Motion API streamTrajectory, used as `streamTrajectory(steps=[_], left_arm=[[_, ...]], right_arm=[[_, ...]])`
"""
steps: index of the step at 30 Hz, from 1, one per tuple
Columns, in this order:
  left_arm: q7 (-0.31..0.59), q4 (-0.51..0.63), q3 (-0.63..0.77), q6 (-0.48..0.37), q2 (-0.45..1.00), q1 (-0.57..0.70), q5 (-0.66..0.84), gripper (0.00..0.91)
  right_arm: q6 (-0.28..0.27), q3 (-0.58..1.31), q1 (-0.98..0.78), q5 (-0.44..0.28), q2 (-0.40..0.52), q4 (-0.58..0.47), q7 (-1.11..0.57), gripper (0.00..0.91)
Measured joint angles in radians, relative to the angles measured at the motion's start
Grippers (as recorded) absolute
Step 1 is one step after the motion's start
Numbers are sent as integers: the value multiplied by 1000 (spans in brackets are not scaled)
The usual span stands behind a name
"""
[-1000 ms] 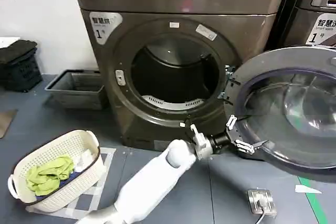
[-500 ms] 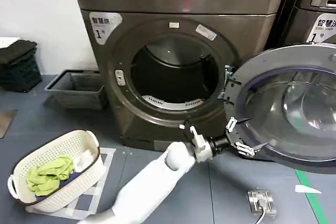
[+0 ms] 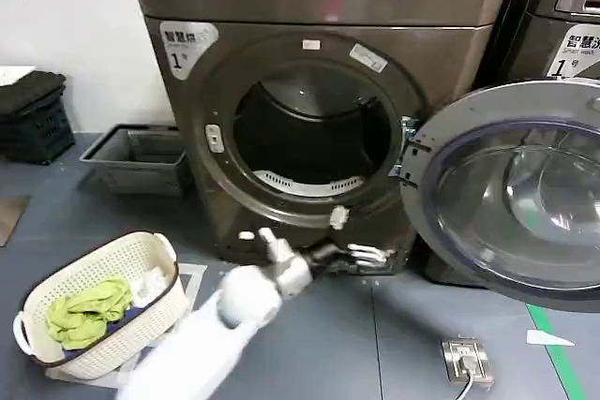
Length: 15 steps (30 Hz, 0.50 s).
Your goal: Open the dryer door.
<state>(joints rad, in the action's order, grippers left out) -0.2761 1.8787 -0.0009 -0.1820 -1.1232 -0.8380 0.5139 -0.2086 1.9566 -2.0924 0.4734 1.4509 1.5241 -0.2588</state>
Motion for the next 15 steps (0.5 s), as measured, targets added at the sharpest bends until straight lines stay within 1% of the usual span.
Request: streamTrajectory(steps=[7,12,15], left_arm=[[220,152,-228,-221,164,-155,160,907],[381,223,-379,-368,287,-247,297,907],[487,256,-452,-456,356,-282,414,907]], right_arm=[[19,4,1,18,-11,-4,39,907],[26,-2,9,31,-22,1,51,907],[26,-3,9,40,-23,9,53,907]])
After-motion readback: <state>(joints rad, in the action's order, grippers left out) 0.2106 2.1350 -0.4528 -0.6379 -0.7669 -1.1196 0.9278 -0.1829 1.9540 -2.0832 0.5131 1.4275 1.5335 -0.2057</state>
